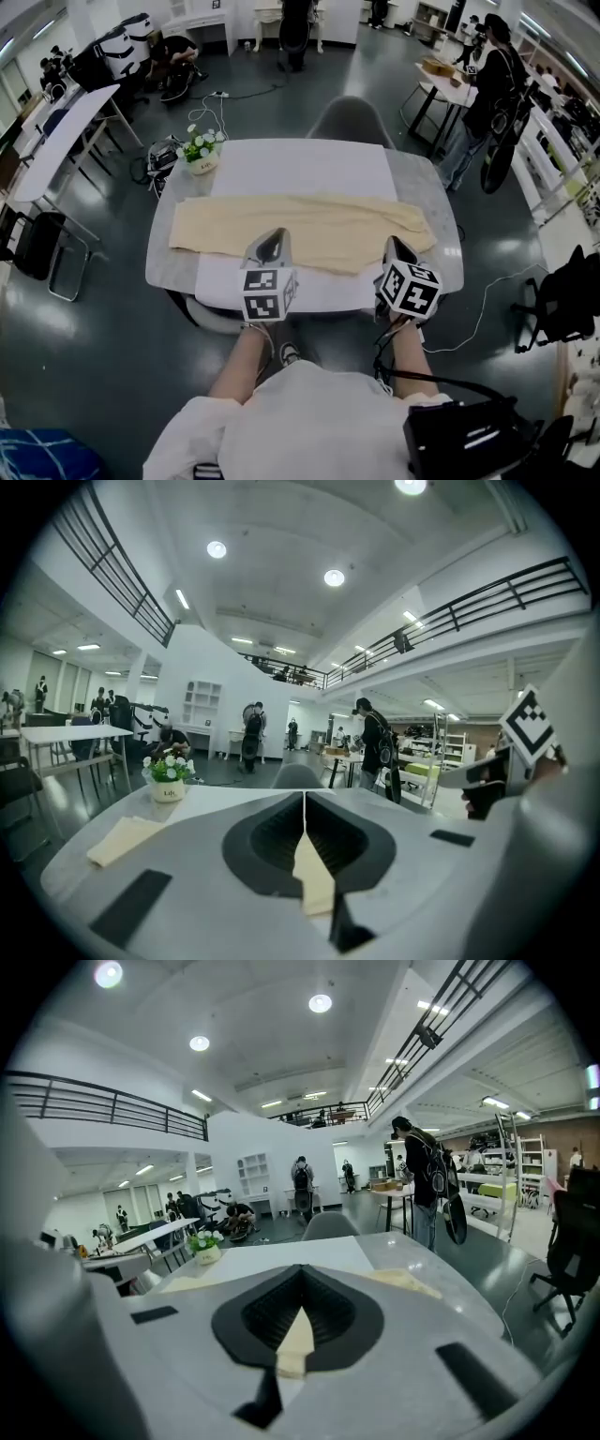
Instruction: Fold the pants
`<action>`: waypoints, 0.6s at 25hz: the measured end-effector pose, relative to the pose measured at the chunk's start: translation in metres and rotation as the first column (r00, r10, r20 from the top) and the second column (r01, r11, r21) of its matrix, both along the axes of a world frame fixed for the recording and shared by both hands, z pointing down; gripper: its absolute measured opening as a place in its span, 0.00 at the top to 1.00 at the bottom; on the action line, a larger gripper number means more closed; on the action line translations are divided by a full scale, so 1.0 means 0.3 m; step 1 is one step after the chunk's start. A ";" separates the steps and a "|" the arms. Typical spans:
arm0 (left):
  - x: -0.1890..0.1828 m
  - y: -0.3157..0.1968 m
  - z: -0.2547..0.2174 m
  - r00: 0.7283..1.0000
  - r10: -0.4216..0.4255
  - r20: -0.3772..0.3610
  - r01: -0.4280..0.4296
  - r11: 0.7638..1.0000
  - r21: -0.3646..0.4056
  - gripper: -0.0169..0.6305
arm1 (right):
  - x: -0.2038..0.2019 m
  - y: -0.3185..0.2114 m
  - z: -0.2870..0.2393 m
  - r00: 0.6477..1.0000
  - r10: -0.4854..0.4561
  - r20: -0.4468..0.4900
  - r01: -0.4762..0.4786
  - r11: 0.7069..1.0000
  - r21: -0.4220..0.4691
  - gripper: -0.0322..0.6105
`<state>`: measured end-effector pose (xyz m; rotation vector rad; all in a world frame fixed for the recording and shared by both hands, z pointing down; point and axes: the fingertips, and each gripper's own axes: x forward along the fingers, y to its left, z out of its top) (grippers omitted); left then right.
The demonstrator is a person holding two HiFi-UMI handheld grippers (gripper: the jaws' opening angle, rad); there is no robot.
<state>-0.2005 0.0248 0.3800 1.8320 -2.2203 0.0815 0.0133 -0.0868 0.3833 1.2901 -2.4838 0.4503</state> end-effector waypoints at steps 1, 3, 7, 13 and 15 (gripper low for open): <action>-0.038 -0.032 -0.004 1.000 0.001 -0.003 -0.001 1.000 0.000 0.96 | -0.034 -0.029 -0.001 1.000 0.003 -0.002 -0.003 1.000 -0.002 0.96; -0.103 -0.088 -0.001 1.000 0.007 -0.008 -0.007 1.000 -0.006 0.96 | -0.092 -0.078 0.005 1.000 0.008 -0.010 -0.008 1.000 -0.009 0.96; -0.194 -0.146 0.056 0.999 0.014 -0.030 -0.015 0.999 -0.035 0.96 | -0.162 -0.131 0.059 0.999 0.016 -0.045 -0.018 0.999 -0.042 0.96; -0.301 -0.167 0.151 0.997 -0.040 -0.066 0.035 0.997 -0.072 0.96 | -0.282 -0.203 0.128 0.999 -0.017 -0.052 0.013 0.997 -0.073 0.96; -0.324 -0.163 0.162 0.995 -0.059 -0.074 0.053 0.995 -0.081 0.96 | -0.323 -0.217 0.126 0.999 -0.026 -0.038 0.023 0.997 -0.074 0.96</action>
